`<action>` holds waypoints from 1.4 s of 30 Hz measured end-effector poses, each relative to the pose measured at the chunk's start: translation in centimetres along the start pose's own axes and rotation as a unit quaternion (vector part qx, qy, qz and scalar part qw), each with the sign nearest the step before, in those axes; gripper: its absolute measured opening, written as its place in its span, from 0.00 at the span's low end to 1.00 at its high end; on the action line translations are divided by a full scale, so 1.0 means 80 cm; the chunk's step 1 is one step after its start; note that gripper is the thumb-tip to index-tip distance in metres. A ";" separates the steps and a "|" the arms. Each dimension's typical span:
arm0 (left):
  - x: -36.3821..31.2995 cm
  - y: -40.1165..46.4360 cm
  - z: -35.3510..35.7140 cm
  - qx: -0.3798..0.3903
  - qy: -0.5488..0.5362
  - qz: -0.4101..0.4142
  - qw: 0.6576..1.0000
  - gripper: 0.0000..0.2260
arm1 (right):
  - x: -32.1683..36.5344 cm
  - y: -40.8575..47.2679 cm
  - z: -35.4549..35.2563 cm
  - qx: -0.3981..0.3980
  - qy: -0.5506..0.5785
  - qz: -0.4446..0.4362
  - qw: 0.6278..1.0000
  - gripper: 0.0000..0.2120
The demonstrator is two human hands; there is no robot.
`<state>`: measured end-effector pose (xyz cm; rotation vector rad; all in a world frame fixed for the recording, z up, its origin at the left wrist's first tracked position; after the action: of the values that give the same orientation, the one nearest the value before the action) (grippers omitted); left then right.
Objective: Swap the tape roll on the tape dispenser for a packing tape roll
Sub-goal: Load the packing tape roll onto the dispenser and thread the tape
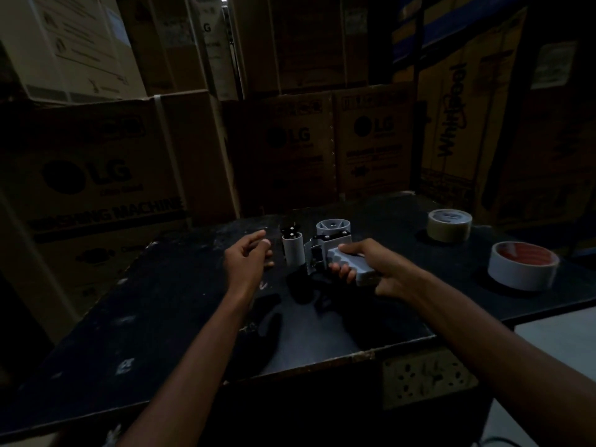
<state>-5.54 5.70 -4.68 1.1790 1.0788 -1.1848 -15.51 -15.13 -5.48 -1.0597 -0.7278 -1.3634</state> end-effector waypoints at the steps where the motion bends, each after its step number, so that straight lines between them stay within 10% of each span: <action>1: 0.005 0.005 -0.001 0.001 0.010 -0.011 1.000 0.14 | -0.006 0.000 0.000 -0.003 -0.001 0.003 1.000 0.13; 27: 0.018 0.013 0.004 -0.014 0.086 -0.006 0.996 0.12 | -0.034 0.011 0.001 0.017 -0.118 -0.002 0.993 0.18; 31: -0.007 0.009 0.018 -0.049 0.124 0.074 0.988 0.11 | 0.027 0.018 -0.060 -0.103 -0.400 -0.142 0.900 0.28; 37: -0.040 -0.007 0.076 -0.026 0.216 0.168 0.962 0.14 | 0.123 0.033 -0.192 -0.291 -0.718 -0.210 0.597 0.18; 42: -0.046 -0.017 0.118 0.015 0.241 0.195 0.951 0.14 | 0.123 0.054 -0.238 -0.251 -0.757 -0.135 0.588 0.29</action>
<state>-7.25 -3.38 -0.30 1.6693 1.1110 -0.6181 -13.29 -36.87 -4.76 -2.7144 -1.8122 -0.5249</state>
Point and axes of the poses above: each hand's wrist, its own y-axis towards the middle knuckle, its own z-axis out of the palm, x = y × z, the point moved 6 cm from there along y, towards the middle knuckle, and after that the axes turned 11 degrees about -z, right-handed, at the moved point
